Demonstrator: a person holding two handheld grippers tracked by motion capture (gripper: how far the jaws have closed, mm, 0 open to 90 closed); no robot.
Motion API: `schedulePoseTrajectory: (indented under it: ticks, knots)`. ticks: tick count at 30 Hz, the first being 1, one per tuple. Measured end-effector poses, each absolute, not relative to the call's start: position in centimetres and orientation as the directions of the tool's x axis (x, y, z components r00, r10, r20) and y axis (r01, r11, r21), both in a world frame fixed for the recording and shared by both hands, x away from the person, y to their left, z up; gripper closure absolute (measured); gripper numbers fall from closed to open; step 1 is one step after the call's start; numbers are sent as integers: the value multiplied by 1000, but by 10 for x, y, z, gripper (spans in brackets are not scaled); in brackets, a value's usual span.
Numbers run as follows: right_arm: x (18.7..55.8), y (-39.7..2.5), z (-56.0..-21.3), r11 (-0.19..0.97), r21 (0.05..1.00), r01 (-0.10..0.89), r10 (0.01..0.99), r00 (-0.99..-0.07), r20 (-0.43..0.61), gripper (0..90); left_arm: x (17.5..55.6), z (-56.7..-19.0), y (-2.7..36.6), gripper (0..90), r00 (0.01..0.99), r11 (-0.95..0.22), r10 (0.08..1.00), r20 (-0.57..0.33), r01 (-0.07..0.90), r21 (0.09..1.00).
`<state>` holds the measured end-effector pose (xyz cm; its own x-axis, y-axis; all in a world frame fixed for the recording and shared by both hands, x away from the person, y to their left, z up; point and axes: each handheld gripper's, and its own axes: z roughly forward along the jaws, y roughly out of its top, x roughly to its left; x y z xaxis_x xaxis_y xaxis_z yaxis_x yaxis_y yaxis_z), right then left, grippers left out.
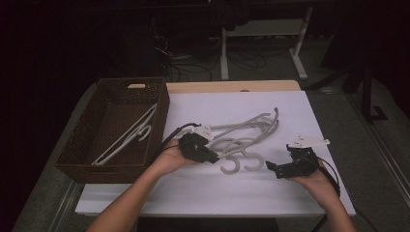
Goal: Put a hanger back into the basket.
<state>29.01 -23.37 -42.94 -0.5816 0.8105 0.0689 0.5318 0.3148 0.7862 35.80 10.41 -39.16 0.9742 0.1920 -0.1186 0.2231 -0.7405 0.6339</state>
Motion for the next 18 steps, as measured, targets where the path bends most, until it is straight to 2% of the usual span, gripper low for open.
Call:
schedulePoseTrajectory:
  ticks: [6, 18]
  knots:
    - [291, -231, -433, 322, 780, 537, 806, -587, 71, 0, 362, -361, 108, 827, 964, -705, 233, -125, 256, 661]
    - [289, -220, -438, 351, 771, 532, 779, -622, 76, 0, 365, -290, 124, 827, 959, -676, 274, -74, 247, 694]
